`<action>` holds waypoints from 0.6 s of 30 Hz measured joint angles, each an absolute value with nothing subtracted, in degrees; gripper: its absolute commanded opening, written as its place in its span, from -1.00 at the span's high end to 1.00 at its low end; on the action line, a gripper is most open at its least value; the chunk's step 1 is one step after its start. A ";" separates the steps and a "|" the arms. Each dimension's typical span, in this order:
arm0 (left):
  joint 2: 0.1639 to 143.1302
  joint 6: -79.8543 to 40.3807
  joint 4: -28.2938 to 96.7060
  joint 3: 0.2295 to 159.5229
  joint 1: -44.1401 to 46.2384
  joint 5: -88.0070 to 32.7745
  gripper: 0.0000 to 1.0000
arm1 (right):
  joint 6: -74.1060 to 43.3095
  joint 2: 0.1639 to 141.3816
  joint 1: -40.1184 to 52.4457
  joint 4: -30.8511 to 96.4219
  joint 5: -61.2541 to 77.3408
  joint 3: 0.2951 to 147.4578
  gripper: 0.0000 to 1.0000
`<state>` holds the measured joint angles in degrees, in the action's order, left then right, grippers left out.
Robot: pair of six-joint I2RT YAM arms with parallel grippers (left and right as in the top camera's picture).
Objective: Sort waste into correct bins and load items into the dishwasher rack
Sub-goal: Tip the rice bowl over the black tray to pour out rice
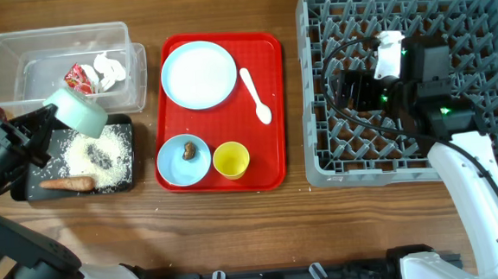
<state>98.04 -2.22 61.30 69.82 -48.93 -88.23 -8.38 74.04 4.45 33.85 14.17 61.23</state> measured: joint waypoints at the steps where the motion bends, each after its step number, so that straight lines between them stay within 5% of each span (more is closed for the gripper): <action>1: 98.04 -2.24 61.32 69.82 -48.93 -88.40 0.92 | -8.38 74.04 4.45 33.85 14.17 61.23 -0.99; 7: 98.04 -2.44 60.40 69.82 -48.97 -86.06 0.92 | -8.38 74.04 4.45 33.85 14.17 61.23 -0.99; 11: 98.06 -8.12 59.11 69.78 -50.28 -69.82 0.92 | -8.38 74.04 4.45 33.85 14.17 61.23 -0.99; 18: 92.20 -10.13 56.88 69.58 -44.56 -70.24 0.92 | -8.38 74.04 4.45 33.85 14.17 61.23 -1.00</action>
<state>92.20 -10.13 56.88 69.58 -44.56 -70.24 -8.38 74.04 4.45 33.85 14.17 61.23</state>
